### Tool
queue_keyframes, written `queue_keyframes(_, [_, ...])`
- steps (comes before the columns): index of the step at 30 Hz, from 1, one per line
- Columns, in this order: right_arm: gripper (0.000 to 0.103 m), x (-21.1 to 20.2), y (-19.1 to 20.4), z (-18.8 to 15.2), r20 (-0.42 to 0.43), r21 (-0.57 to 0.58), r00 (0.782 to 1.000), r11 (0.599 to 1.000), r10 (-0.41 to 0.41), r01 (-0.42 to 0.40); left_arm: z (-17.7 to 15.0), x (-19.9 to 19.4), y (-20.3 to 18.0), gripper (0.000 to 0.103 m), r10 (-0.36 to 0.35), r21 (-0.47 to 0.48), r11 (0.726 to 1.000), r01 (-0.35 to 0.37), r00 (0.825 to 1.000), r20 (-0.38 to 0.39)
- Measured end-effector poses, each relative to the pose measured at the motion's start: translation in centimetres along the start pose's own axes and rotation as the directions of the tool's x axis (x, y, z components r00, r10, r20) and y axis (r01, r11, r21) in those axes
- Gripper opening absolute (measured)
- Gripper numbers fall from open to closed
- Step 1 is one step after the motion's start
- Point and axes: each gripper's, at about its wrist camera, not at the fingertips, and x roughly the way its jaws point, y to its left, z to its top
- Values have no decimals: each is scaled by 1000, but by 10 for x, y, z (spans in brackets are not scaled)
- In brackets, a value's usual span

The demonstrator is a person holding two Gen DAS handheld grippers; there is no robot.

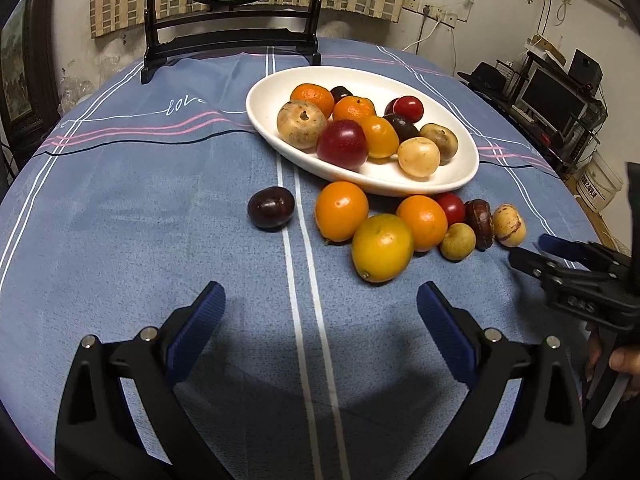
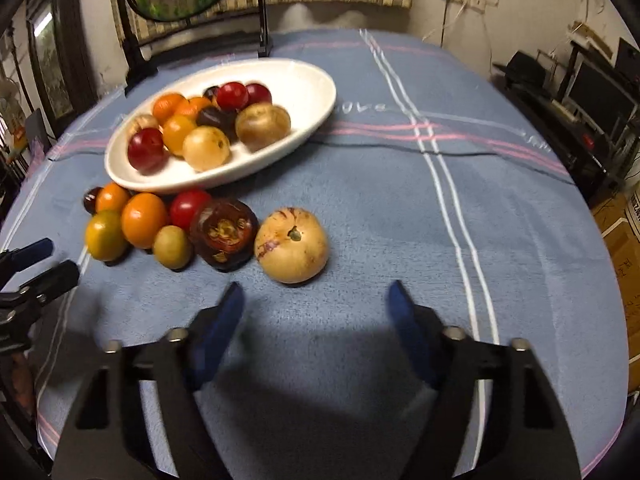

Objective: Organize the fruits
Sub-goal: 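Withdraw both open tools from the plate toward the fruit cluster, then grasp the pale purple-streaked fruit with the right tool while the left tool grasps a yellow citrus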

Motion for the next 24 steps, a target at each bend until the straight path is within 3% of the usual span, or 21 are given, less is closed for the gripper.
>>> queue_keyframes(7, [63, 15, 5, 15, -18, -1, 1000, 1000, 1, -1, 0, 1, 0, 98, 1, 4, 1000, -1, 1000, -8])
queue_keyframes(9, [54, 15, 5, 18, -14, 0, 1000, 1000, 14, -14, 0, 2, -1, 98, 4, 4, 1000, -4, 1000, -12])
queue_keyframes(10, [41, 15, 5, 20, -11, 0, 999, 1000, 30, -30, 0, 2, -1, 98, 3, 5, 1000, -3, 1000, -14])
queue_keyframes(11, [39, 14, 5, 20, -12, 2, 999, 999, 38, -38, 0, 2, -1, 98, 5, 8, 1000, -5, 1000, -18])
queue_keyframes(21, [39, -9, -5, -1, 41, 83, 989, 986, 141, -144, 4, 13, -12, 98, 4, 47, 999, -1, 997, -73])
queue_keyframes(23, [39, -13, -5, -7, 45, 84, 987, 984, 156, -159, 5, 18, -14, 97, -7, 33, 999, 10, 996, -89])
queue_keyframes(24, [39, -14, -5, -9, 45, 83, 986, 983, 161, -164, 6, 23, -13, 91, -13, 8, 1000, 14, 994, -109])
